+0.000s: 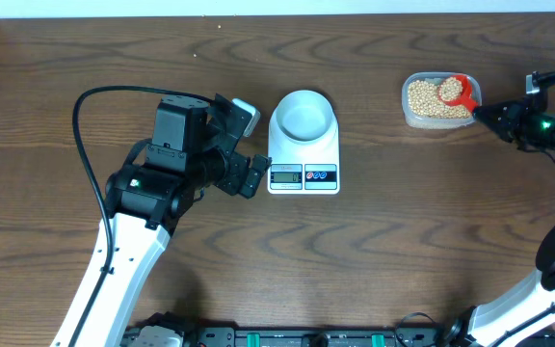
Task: Scoop item into bowl and weigh 50g on scale
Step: 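Lift the filled red scoop and carry it left over the bowl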
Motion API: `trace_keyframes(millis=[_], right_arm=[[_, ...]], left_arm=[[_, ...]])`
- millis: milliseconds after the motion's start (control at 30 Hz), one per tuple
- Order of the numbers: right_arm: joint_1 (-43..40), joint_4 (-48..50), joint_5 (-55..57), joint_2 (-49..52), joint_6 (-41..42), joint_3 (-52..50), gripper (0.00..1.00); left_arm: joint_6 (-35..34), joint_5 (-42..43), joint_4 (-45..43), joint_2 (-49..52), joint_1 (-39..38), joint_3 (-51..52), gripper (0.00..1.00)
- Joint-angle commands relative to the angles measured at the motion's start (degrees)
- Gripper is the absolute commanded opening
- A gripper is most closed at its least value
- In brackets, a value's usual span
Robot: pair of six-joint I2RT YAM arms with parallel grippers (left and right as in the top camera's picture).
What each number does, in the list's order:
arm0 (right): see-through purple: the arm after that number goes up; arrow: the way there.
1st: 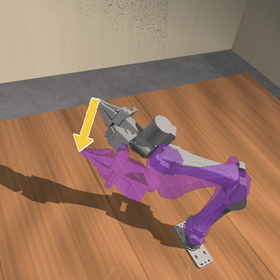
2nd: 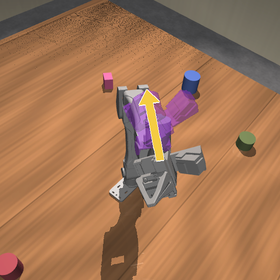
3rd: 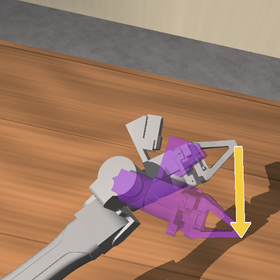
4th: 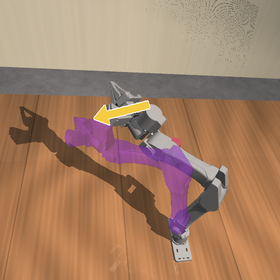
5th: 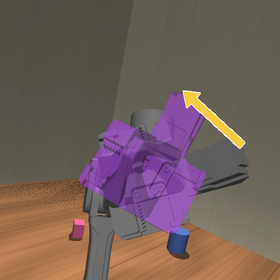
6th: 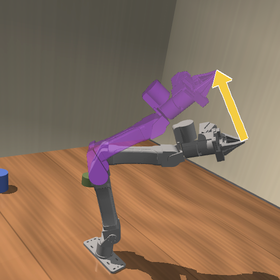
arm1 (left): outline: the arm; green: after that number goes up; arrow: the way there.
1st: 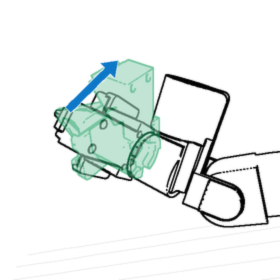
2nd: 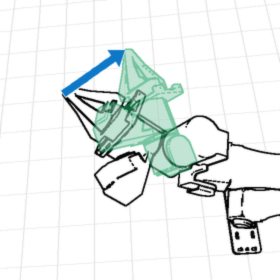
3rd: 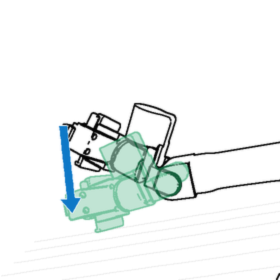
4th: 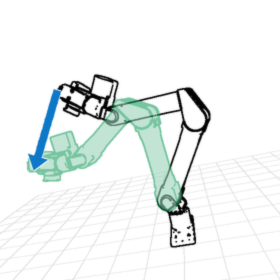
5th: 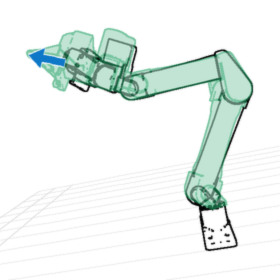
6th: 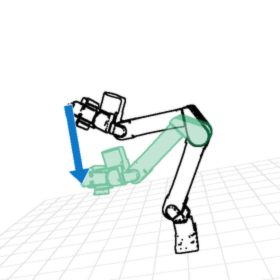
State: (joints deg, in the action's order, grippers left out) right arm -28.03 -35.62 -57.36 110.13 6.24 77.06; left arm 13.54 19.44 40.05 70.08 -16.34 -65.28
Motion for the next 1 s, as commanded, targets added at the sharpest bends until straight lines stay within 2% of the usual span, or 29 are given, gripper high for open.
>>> trace_keyframes(millis=[0, 200, 600, 967], right_arm=[[-0.44, 0.09, -5.92, 0.46, -1.70, -0.35, 0.01], [-1.57, -0.13, -10.60, 0.46, -4.66, -0.35, 0.01], [-1.46, 0.31, -19.89, 0.46, -5.29, -0.35, 0.01], [3.48, 0.63, -21.92, 0.46, -4.74, -0.35, 0.01]], left_arm=[[0.13, 0.68, 0.02, 0.02, -0.13, 0.17, 0.95], [0.13, 0.68, 0.02, 0.02, -0.13, 0.17, 0.95], [0.13, 0.68, 0.02, 0.02, -0.13, 0.17, 0.94], [0.13, 0.68, 0.00, 0.02, -0.13, 0.17, 0.95]])
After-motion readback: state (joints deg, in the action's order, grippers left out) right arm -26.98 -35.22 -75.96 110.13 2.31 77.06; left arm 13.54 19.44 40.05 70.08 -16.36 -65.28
